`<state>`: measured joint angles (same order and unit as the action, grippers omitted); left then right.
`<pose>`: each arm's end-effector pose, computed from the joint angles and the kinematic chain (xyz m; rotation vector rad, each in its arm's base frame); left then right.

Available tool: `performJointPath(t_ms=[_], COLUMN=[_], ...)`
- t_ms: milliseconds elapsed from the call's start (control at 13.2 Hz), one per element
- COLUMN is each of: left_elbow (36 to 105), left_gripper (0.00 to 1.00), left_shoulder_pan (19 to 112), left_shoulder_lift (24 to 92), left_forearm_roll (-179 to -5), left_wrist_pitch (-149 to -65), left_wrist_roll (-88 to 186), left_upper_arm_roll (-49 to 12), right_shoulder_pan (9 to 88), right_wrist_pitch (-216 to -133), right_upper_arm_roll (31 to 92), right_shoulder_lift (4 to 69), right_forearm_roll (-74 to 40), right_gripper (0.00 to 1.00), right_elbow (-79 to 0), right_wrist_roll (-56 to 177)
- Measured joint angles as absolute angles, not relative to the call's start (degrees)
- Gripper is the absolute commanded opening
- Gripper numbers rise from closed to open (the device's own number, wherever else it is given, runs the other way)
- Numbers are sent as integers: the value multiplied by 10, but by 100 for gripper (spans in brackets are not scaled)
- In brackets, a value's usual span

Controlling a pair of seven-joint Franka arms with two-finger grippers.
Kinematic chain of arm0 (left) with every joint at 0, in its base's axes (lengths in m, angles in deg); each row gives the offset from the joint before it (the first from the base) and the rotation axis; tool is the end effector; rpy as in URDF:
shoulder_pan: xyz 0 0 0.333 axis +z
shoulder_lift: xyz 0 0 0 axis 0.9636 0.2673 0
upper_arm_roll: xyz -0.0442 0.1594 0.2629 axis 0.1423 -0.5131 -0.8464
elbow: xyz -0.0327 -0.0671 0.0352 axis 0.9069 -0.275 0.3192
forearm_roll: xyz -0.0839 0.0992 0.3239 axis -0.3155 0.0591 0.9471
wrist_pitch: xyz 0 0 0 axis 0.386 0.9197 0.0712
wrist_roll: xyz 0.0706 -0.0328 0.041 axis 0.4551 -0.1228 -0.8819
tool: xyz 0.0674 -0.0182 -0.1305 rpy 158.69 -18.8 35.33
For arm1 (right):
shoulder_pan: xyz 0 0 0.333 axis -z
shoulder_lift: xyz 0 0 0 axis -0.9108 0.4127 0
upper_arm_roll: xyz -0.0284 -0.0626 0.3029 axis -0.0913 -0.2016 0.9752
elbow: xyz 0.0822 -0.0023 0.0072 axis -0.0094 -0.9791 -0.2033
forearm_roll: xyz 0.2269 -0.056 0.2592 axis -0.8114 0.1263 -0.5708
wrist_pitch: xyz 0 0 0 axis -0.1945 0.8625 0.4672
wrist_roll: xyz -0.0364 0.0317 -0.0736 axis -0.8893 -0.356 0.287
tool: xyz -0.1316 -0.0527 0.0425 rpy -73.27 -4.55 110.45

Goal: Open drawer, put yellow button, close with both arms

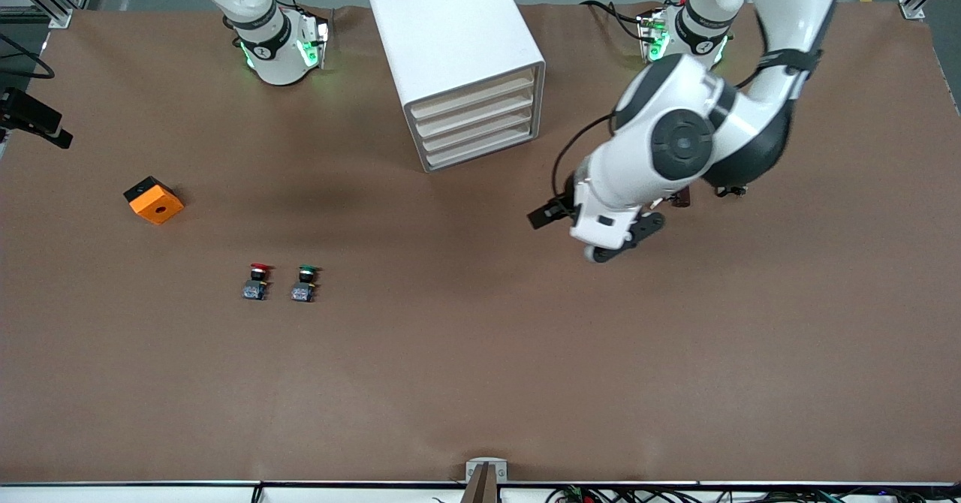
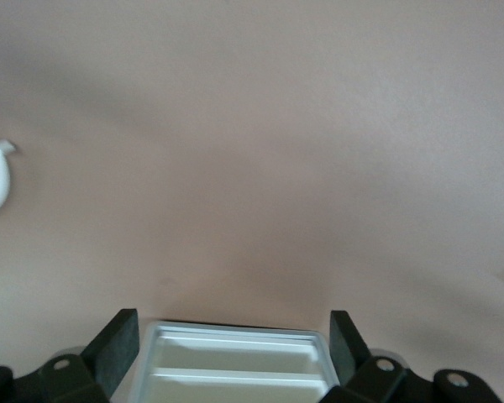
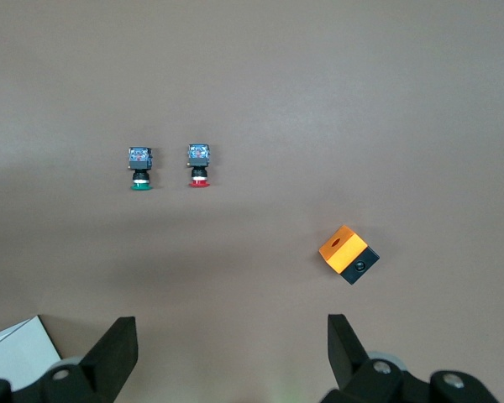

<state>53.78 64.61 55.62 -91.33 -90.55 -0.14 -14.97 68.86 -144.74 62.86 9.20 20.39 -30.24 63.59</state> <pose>0.5333 -0.3132 0.4344 2.8772 0.6914 -0.3778 0.4786 -0.0605 0.6046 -3.1343 0.1395 0.0144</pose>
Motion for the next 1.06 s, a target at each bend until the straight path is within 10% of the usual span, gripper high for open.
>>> performJointPath(t_ms=[532, 1065], left_elbow=[543, 673], left_gripper=[100, 100], left_shoulder_pan=[779, 734], left_shoulder_lift=[438, 309], left_forearm_roll=[-910, -892], left_wrist_pitch=[-745, -738], left_wrist_roll=[250, 487], left_upper_arm_roll=[-155, -348], right_shoulder_pan=[688, 688], right_wrist_pitch=[-1447, -1449], right_upper_arm_roll=[629, 629], right_shoulder_lift=[92, 77], right_forearm_roll=[204, 201], right_gripper=[100, 100], right_elbow=[-303, -323], right_wrist_roll=[638, 638])
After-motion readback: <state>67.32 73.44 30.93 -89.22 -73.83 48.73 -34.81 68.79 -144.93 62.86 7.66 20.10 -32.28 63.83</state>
